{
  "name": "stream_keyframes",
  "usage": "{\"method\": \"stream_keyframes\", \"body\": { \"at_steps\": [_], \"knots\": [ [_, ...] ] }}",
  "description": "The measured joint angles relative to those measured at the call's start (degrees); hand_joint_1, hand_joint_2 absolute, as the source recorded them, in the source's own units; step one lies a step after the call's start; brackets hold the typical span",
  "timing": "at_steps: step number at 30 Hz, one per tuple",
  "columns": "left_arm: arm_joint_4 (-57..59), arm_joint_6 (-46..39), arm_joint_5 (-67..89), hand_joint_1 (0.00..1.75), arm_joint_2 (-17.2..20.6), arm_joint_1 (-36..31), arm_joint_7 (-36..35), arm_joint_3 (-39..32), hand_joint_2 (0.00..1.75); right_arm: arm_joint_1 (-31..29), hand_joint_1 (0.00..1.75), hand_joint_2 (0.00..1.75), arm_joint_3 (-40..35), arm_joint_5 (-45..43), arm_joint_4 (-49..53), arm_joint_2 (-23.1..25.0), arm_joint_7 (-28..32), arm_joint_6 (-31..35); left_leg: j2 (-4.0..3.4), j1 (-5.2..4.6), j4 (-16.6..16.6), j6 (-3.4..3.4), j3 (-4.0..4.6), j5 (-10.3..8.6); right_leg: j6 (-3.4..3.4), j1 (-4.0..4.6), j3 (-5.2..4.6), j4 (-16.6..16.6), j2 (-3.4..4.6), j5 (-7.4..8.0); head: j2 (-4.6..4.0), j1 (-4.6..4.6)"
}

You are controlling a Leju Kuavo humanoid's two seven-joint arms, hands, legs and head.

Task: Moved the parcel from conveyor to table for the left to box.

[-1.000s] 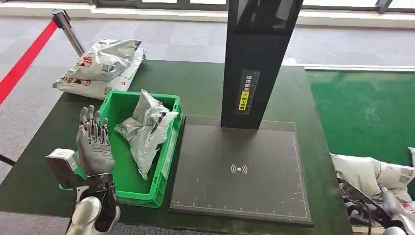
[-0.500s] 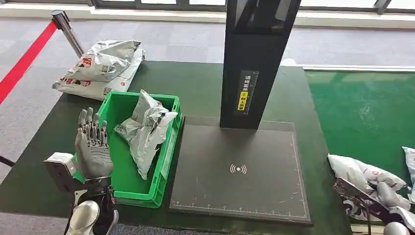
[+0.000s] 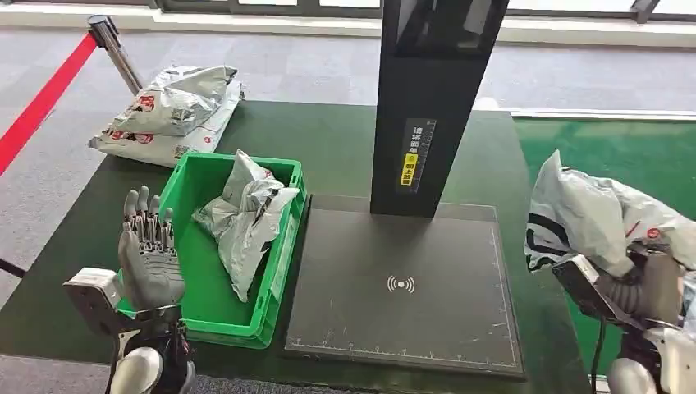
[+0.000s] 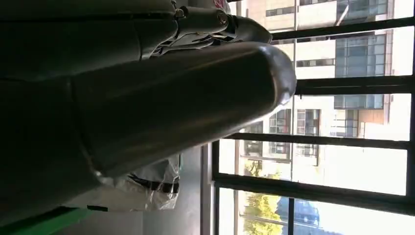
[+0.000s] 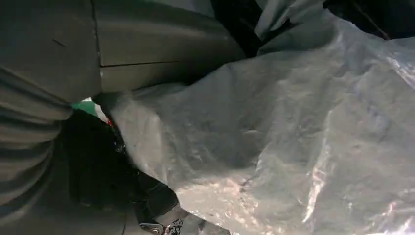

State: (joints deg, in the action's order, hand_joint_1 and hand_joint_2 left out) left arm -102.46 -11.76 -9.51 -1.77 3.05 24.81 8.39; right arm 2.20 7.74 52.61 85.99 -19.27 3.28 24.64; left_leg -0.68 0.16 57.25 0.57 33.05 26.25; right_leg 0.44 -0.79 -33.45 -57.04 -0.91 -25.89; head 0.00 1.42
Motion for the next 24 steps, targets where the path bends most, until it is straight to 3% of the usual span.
{"method": "stream_keyframes", "body": {
  "at_steps": [8,24],
  "knots": [
    [1.6,-0.5,-1.5,0.0,0.1,-1.6,0.5,0.0,0.0,2.9,1.75,1.75,1.3,-11.9,9.2,5.0,11.2,7.4,-0.04,-0.01,0.0,0.0,-0.01,0.01,0.01,-0.02,-0.01,0.0,0.06,0.0,0.0,-0.02],
    [2.8,-0.6,-1.6,0.0,0.1,-2.3,0.6,0.2,0.0,3.8,1.75,1.75,1.3,-12.5,14.0,7.9,11.6,7.9,-0.03,-0.01,0.0,0.0,-0.01,0.02,0.01,-0.02,-0.01,0.0,0.07,0.0,0.0,-0.02]
  ]
}}
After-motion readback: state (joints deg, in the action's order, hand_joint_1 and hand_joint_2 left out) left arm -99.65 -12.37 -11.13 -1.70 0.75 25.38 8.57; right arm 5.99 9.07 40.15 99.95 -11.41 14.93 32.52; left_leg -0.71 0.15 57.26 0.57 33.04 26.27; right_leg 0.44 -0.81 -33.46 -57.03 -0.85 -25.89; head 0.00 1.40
